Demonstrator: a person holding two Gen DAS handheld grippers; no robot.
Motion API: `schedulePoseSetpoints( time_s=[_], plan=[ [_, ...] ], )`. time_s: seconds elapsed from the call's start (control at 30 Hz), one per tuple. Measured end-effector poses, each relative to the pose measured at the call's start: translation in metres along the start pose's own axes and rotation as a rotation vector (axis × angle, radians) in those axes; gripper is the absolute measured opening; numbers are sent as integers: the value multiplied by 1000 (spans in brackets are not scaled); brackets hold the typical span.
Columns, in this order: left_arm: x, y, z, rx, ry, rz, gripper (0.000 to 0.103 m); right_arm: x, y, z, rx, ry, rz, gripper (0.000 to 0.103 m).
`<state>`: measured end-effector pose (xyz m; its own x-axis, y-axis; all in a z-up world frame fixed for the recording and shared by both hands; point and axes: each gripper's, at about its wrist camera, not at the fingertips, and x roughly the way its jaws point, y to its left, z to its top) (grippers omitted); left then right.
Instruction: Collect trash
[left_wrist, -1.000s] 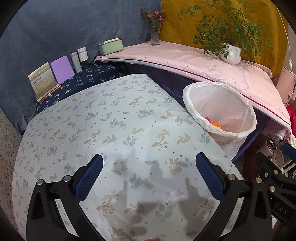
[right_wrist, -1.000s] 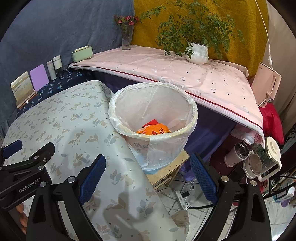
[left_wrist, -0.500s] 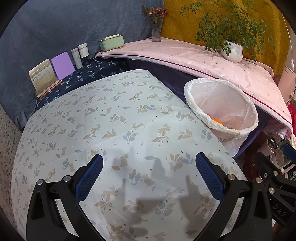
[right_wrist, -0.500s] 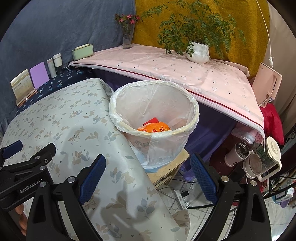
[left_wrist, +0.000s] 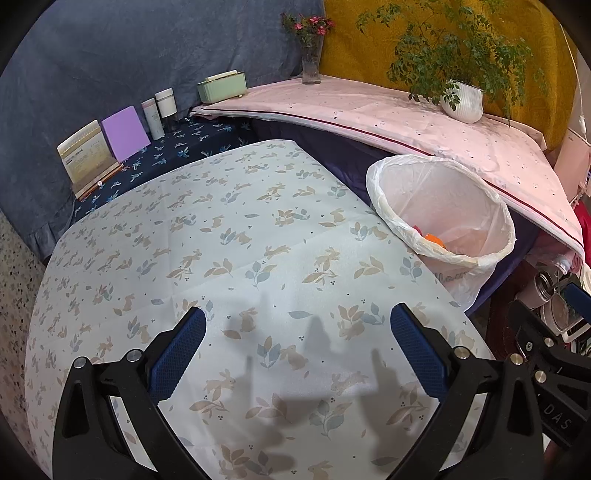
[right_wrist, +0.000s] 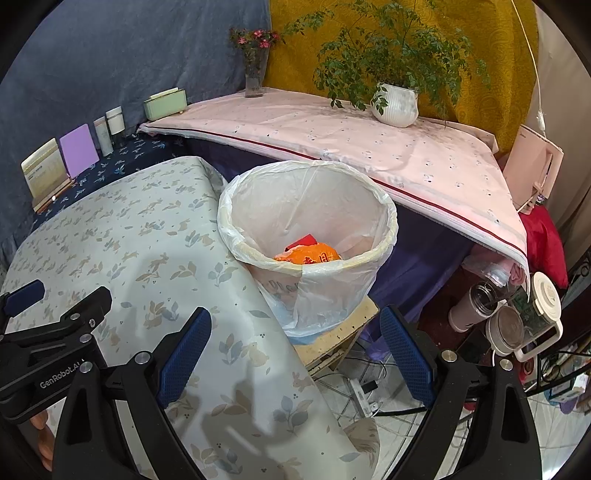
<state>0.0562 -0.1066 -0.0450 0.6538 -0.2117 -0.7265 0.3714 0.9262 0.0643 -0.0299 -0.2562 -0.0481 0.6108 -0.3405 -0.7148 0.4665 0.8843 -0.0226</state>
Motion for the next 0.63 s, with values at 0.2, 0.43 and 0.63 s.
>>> schedulePoseSetpoints(
  time_s=[0.2, 0.43, 0.63],
  plan=[
    [-1, -1, 1, 3, -1, -2, 96, 0, 2, 1, -17, -3, -12, 88],
    [-1, -2, 1, 7, 0, -8, 96, 1, -1, 2, -4, -2, -5, 88],
    [0, 0, 0, -3, 4, -6, 96, 1, -4, 1, 8, -8, 5, 88]
  ],
)
